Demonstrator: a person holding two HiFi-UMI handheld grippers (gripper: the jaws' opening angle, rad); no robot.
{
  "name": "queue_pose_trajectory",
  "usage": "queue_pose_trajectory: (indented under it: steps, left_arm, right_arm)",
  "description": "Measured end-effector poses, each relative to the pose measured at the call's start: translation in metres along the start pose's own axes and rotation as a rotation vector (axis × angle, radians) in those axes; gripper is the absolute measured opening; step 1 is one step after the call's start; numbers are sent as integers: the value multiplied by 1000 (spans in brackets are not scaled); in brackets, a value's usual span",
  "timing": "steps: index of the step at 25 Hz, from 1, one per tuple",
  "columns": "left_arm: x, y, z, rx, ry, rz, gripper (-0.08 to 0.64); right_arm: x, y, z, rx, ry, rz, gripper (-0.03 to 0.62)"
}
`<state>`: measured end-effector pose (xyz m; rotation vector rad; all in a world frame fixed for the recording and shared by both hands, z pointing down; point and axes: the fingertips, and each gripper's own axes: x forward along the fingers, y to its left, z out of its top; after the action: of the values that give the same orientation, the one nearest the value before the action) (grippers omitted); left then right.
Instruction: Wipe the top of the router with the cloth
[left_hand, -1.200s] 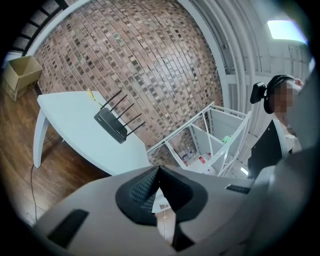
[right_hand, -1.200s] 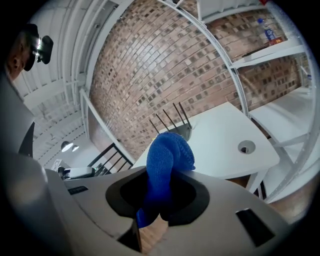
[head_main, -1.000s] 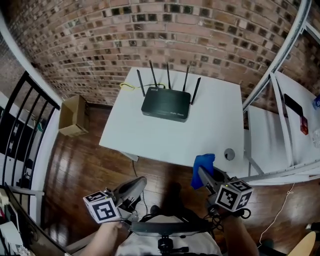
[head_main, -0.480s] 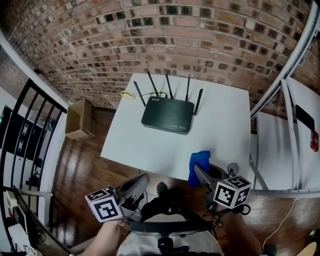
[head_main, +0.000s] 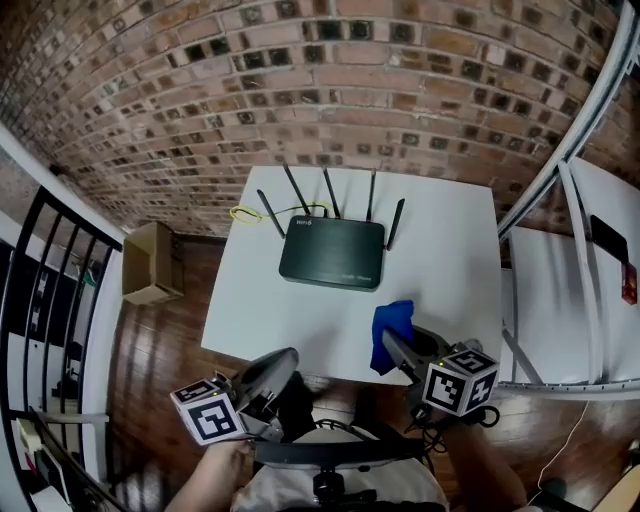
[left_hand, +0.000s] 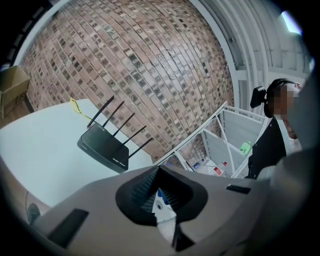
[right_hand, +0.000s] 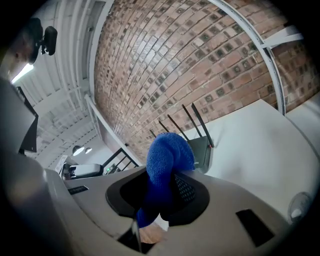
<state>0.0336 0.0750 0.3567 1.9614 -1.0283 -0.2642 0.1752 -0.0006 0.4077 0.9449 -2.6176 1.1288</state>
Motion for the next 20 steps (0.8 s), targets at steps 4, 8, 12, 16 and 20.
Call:
queue_pose_trajectory:
  steps: [4, 8, 12, 16, 20]
  left_arm:
    - [-14, 35, 32, -6, 34, -29, 11]
    - [-38, 75, 73, 15, 76, -66, 11]
    - [-57, 109, 107, 32, 117, -116, 11]
    - [-70, 131, 122, 49, 175, -167, 11]
    - [-72, 142, 131, 49, 197, -192, 11]
  right_arm:
    - [46, 14, 6, 4, -17, -34, 104]
    - [99, 32, 5, 1, -23, -109, 104]
    - [144, 43, 0, -26, -14, -202, 104]
    - [170, 41, -13, -76, 54, -340, 104]
    - [194, 37, -12, -100, 113, -406, 104]
